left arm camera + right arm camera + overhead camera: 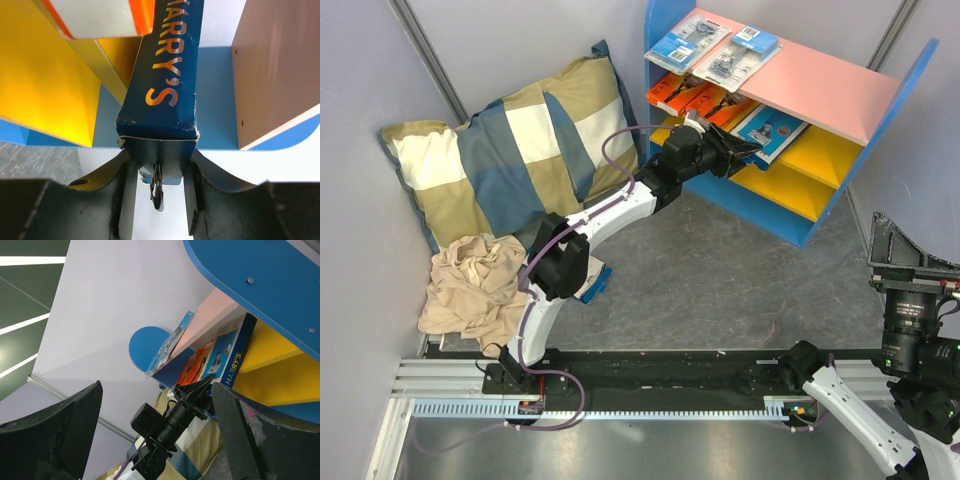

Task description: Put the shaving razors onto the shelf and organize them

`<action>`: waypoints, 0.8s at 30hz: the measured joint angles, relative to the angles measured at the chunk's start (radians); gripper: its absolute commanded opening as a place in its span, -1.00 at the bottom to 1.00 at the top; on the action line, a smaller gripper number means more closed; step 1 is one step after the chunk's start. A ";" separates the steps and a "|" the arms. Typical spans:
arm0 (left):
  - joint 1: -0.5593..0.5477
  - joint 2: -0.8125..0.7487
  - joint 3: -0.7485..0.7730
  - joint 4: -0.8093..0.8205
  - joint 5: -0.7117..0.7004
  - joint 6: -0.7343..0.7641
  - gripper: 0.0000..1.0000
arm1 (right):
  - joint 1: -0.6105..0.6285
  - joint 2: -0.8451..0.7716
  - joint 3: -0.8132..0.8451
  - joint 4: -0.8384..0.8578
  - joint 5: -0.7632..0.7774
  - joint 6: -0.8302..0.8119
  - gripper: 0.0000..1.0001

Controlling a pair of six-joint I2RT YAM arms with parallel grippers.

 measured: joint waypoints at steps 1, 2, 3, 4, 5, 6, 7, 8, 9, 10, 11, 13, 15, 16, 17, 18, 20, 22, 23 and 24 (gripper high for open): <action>-0.002 0.000 0.003 -0.003 -0.015 -0.005 -0.82 | 0.000 -0.003 0.000 -0.002 0.003 0.000 0.96; -0.003 0.001 0.009 -0.011 -0.029 -0.009 -0.79 | 0.000 -0.005 0.000 -0.005 0.004 0.000 0.96; -0.003 0.001 0.014 -0.018 -0.041 -0.012 -0.75 | 0.000 -0.008 0.000 -0.006 0.005 0.000 0.96; -0.004 0.004 0.024 -0.030 -0.053 -0.014 -0.74 | 0.000 -0.010 0.000 -0.006 0.007 0.000 0.96; -0.004 0.011 0.041 -0.040 -0.064 -0.017 -0.73 | 0.000 -0.011 0.001 -0.007 0.007 0.000 0.96; -0.004 0.019 0.059 -0.047 -0.072 -0.020 -0.71 | 0.000 -0.011 0.002 -0.009 0.007 0.000 0.96; -0.004 0.032 0.079 -0.053 -0.079 -0.022 -0.70 | 0.000 -0.012 0.003 -0.011 0.008 0.000 0.96; -0.004 0.045 0.100 -0.058 -0.089 -0.025 -0.70 | 0.000 -0.012 0.003 -0.014 0.008 0.000 0.96; -0.003 0.056 0.117 -0.061 -0.097 -0.029 -0.70 | 0.000 -0.012 0.005 -0.016 0.008 0.000 0.96; -0.003 0.067 0.132 -0.069 -0.097 -0.034 -0.68 | 0.000 -0.012 0.006 -0.019 0.009 0.000 0.96; -0.002 0.072 0.141 -0.079 -0.093 -0.039 -0.65 | 0.000 -0.013 0.007 -0.023 0.010 0.000 0.96; -0.003 0.079 0.169 -0.115 -0.093 -0.042 -0.52 | 0.000 -0.014 0.011 -0.027 0.011 -0.001 0.96; -0.003 0.082 0.186 -0.138 -0.095 -0.042 -0.04 | 0.000 -0.016 0.014 -0.032 0.011 -0.002 0.96; -0.003 0.082 0.190 -0.148 -0.097 -0.042 0.08 | 0.000 -0.018 0.014 -0.035 0.011 -0.002 0.96; -0.003 0.082 0.193 -0.152 -0.098 -0.042 0.19 | 0.000 -0.021 0.015 -0.036 0.012 -0.003 0.96; -0.003 0.082 0.195 -0.150 -0.100 -0.041 0.33 | 0.000 -0.023 0.016 -0.038 0.013 -0.003 0.96; -0.003 0.082 0.200 -0.141 -0.100 -0.040 0.41 | 0.000 -0.026 0.018 -0.041 0.014 -0.002 0.96; -0.003 0.082 0.209 -0.135 -0.099 -0.037 0.51 | 0.000 -0.027 0.020 -0.043 0.014 -0.002 0.96; -0.003 0.082 0.209 -0.132 -0.097 -0.035 0.63 | 0.000 -0.027 0.020 -0.043 0.014 -0.002 0.96; -0.003 0.082 0.209 -0.128 -0.094 -0.032 0.68 | 0.000 -0.027 0.020 -0.043 0.014 -0.002 0.96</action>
